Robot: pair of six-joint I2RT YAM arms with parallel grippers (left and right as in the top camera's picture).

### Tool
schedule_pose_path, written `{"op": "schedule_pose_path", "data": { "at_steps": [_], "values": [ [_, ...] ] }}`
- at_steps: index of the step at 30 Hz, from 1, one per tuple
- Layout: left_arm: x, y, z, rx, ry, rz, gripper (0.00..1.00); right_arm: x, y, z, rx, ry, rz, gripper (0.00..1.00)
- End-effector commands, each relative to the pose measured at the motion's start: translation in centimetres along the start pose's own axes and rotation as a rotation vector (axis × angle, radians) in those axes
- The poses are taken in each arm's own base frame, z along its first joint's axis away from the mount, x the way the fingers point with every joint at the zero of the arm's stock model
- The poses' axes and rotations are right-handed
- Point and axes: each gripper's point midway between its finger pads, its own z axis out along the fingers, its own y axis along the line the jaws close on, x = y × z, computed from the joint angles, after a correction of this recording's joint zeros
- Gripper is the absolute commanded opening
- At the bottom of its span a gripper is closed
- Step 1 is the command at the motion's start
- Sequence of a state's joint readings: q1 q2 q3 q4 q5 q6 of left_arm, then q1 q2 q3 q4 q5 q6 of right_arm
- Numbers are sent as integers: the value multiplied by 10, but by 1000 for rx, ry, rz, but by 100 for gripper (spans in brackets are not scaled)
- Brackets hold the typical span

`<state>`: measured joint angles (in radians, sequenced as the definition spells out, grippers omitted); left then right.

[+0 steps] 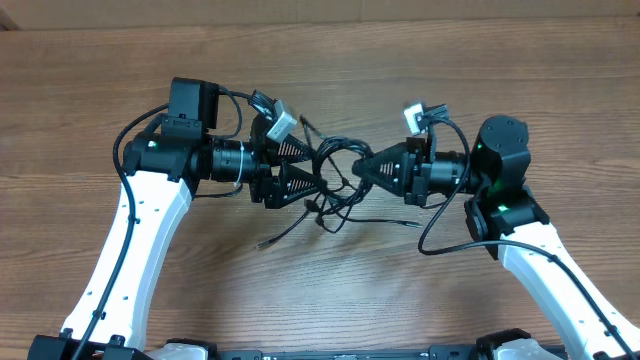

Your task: Untangle cables

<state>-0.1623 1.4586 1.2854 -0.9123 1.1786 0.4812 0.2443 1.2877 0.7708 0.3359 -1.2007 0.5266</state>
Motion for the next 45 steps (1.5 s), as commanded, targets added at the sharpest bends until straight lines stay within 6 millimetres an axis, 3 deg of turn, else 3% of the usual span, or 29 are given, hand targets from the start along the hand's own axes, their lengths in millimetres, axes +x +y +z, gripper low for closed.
{"op": "schedule_pose_path", "data": {
  "at_steps": [1,3,5,7,10,14,15,16,18,19,24,27,35,45],
  "values": [
    [-3,-10,4,30,-1,8,77,0,17,6,-52,18,-57,4],
    [-3,-12,6,36,2,14,77,0,18,8,-56,20,-60,4],
    [-4,-12,7,37,2,22,70,1,18,8,-58,22,-59,4],
    [-6,-11,7,35,-2,33,49,1,18,8,-58,23,-56,4],
    [-8,-10,7,32,-8,48,5,2,17,8,-56,26,-46,4],
    [-8,-10,7,31,-9,49,4,2,17,8,-55,26,-45,5],
    [-8,-9,7,26,-7,49,4,2,17,8,-55,26,-46,19],
    [-6,-3,7,-7,7,40,4,2,17,8,-54,26,-43,71],
    [-3,7,6,-64,25,-11,4,2,14,6,-46,24,-33,96],
    [-2,11,5,-89,31,-36,4,2,12,4,-39,22,-26,100],
    [-4,18,-5,-107,7,-67,4,-1,-10,-9,49,-10,59,100],
    [-10,9,-8,-43,-32,-55,4,1,-28,-15,127,-31,130,100],
    [-19,0,-8,13,-70,-11,4,-1,-32,-15,151,-45,130,100],
    [-17,-4,-8,35,-68,-38,4,-9,-48,-19,246,-100,129,96]
  ]
}}
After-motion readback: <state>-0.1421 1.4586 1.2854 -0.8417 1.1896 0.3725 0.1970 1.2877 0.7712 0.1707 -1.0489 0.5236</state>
